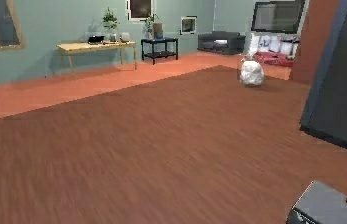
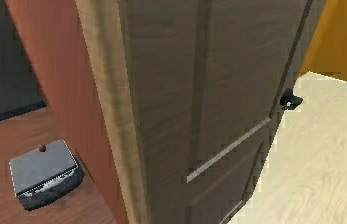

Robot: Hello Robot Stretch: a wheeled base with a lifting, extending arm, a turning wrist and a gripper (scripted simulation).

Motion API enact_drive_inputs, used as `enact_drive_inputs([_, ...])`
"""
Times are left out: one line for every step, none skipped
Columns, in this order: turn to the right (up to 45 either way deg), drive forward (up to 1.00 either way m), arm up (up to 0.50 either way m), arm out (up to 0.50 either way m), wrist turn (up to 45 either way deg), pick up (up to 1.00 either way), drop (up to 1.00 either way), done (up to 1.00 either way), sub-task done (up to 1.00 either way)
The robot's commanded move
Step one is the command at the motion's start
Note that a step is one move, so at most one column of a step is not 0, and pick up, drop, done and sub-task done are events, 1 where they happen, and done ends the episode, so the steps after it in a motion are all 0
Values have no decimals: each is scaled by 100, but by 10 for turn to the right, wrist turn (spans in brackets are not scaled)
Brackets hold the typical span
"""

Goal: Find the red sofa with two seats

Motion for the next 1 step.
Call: enact_drive_inputs([0, 20, 0, 0, 0, 0, 0, 0, 0])
